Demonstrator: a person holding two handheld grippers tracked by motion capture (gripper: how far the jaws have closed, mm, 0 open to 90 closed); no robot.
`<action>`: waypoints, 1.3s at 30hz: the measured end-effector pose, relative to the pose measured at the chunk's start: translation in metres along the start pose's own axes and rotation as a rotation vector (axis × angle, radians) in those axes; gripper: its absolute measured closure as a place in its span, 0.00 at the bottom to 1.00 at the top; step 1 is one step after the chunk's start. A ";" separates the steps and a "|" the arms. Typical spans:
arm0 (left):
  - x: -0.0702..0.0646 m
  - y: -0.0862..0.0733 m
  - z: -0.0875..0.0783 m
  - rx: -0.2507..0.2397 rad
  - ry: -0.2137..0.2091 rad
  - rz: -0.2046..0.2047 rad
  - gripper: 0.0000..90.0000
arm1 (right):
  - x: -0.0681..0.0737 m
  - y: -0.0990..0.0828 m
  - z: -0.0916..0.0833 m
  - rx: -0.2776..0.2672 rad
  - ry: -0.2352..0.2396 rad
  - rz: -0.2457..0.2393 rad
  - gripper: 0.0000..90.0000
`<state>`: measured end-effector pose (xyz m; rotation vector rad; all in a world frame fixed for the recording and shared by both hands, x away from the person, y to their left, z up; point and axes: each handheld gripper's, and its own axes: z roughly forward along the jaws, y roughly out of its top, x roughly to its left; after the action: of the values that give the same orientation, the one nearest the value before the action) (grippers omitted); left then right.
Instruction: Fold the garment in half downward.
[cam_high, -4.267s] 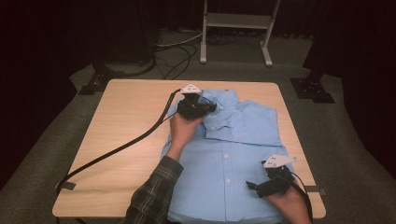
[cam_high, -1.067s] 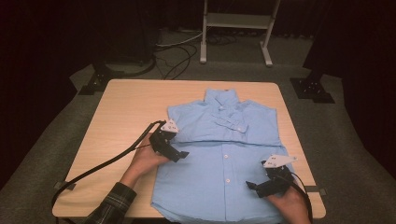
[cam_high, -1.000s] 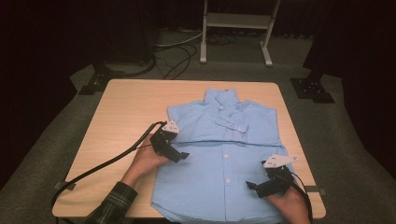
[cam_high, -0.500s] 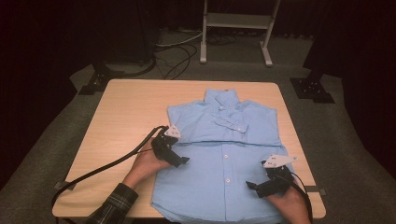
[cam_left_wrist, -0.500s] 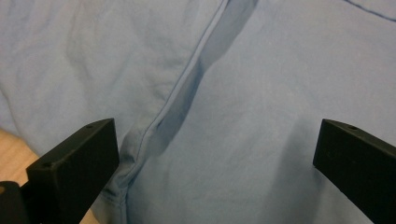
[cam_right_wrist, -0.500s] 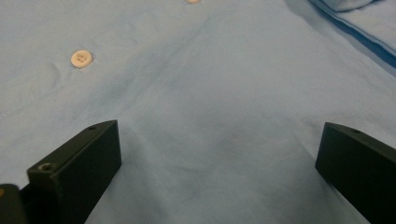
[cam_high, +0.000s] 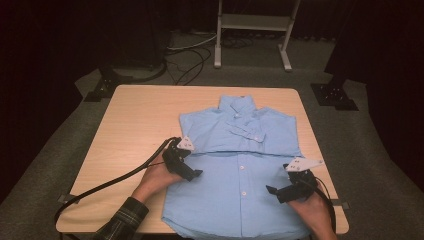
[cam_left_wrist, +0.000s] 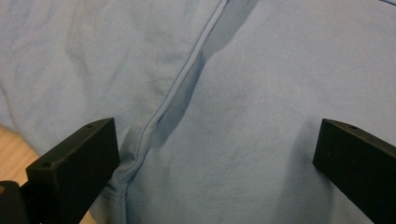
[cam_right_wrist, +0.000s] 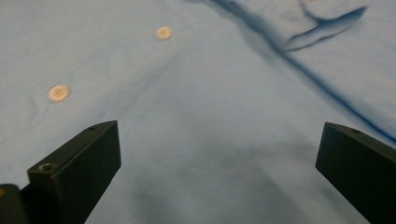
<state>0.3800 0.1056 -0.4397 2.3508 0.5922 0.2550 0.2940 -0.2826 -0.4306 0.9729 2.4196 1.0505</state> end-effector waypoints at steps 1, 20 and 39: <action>0.000 0.000 0.000 0.000 0.001 -0.001 0.00 | -0.005 0.003 0.000 -0.002 -0.007 0.004 0.00; 0.001 0.002 0.000 0.025 0.008 -0.013 0.00 | -0.081 -0.002 0.018 0.101 -0.088 0.124 0.00; 0.010 -0.015 -0.019 0.052 0.052 -0.060 0.00 | -0.061 0.009 0.035 0.070 -0.061 0.098 0.00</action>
<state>0.3777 0.1312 -0.4357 2.3780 0.7012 0.2777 0.3599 -0.3030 -0.4455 1.1397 2.3949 0.9594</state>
